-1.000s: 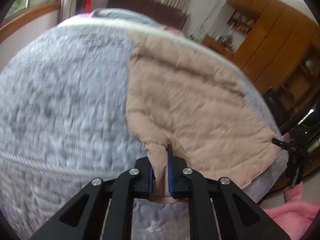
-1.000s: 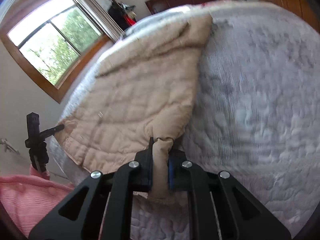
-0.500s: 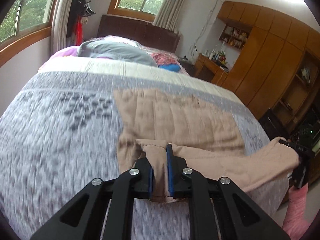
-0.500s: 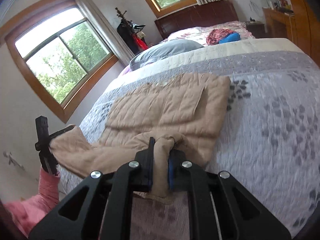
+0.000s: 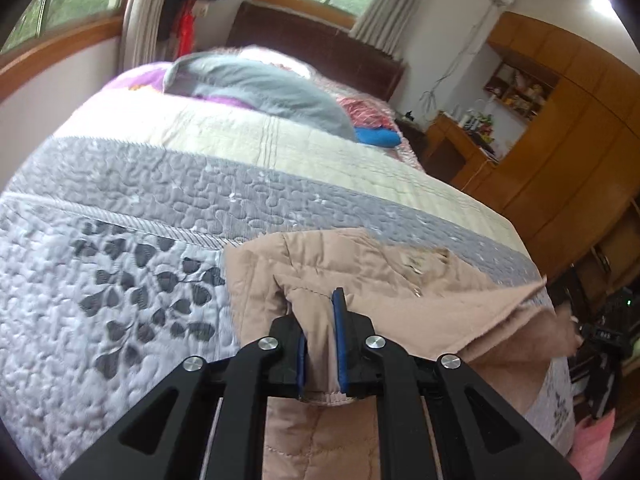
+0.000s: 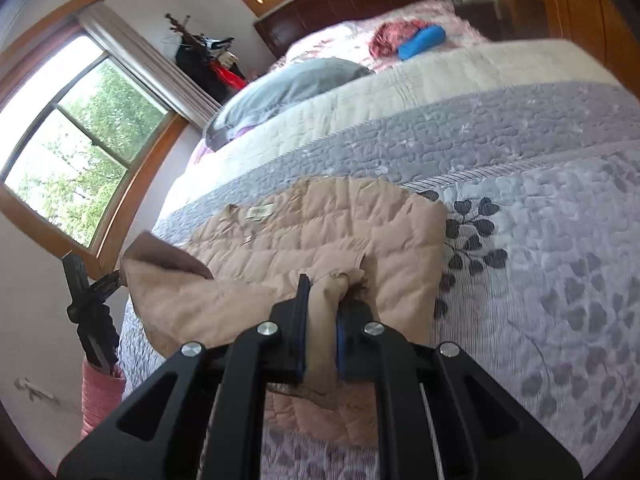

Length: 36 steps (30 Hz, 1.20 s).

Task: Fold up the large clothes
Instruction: 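Lift the hem with both grippers and fold it toward the collar, then open both grippers and release the folded hem onto the coat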

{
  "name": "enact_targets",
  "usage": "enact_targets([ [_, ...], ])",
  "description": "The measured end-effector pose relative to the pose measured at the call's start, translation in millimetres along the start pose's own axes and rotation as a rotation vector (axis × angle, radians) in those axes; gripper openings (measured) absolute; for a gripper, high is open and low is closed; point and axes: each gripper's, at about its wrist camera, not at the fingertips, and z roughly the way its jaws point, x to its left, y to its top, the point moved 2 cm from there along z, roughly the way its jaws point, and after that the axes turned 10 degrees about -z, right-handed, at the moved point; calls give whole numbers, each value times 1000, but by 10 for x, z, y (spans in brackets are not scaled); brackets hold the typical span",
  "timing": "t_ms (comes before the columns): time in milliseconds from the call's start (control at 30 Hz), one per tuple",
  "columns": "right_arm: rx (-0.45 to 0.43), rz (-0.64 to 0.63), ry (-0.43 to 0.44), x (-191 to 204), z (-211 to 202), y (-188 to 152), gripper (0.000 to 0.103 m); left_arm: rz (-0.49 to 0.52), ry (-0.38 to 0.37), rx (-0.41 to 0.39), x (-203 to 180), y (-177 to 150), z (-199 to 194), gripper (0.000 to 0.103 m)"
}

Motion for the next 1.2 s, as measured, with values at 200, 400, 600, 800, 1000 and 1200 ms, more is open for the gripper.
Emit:
enact_targets([
  [200, 56, 68, -18, -274, 410, 184, 10, -41, 69, 75, 131, 167, 618, 11],
  [400, 90, 109, -14, -430, 594, 219, 12, -108, 54, 143, 307, 215, 944, 14],
  [600, 83, 190, 78, -577, 535, 195, 16, -153, -20, 189, 347, 287, 927, 20],
  [800, 28, 221, 175, -559, 285, 150, 34, -259, -220, 215, 470, 392, 584, 36],
  [1000, -16, 166, 83, -500, 91, 30, 54, -281, -243, 164, 652, 396, 214, 40],
  [1200, 53, 77, 22, -327, 290, -296, 54, -119, -66, 188, 583, -127, 282, 40],
])
